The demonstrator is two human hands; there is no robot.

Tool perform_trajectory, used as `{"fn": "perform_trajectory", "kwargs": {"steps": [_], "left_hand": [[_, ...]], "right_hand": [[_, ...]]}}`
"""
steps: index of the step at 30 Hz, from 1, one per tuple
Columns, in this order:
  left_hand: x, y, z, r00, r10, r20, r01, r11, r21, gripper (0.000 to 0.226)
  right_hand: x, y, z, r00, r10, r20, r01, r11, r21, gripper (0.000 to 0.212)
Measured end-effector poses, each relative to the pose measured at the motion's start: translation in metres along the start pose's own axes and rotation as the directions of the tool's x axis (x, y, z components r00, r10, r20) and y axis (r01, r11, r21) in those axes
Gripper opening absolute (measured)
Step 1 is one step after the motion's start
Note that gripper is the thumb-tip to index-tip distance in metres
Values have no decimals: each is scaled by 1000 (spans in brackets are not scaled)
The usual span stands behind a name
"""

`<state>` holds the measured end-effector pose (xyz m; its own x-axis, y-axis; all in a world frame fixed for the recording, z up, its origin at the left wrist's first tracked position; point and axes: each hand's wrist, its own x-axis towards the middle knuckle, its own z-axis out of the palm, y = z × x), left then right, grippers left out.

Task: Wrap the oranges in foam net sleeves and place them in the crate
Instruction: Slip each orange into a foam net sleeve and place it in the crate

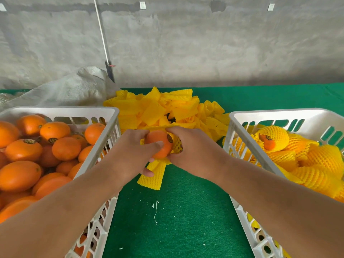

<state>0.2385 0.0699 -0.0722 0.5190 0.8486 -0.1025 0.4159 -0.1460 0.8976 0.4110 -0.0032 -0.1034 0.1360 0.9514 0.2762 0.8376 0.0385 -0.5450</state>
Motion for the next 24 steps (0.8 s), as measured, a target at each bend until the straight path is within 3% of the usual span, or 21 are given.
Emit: {"fn": "perform_trajectory", "kwargs": {"steps": [3, 7, 15, 24], "left_hand": [[2, -3, -1, 999, 15, -43, -10, 992, 122, 55], [4, -7, -2, 998, -61, 27, 57, 990, 131, 55], [6, -14, -7, 987, 144, -76, -100, 904, 415, 57], [10, -15, -5, 989, 141, -40, -130, 970, 205, 48]], "right_hand": [[0, -1, 2, 1000, -1, 2, 1, 1000, 17, 46], [2, -2, 3, 998, 57, -10, -55, 993, 108, 46], [2, -7, 1, 999, 27, -32, -22, 991, 130, 57], [0, -11, -1, 993, -11, -119, 27, 991, 128, 46]]}}
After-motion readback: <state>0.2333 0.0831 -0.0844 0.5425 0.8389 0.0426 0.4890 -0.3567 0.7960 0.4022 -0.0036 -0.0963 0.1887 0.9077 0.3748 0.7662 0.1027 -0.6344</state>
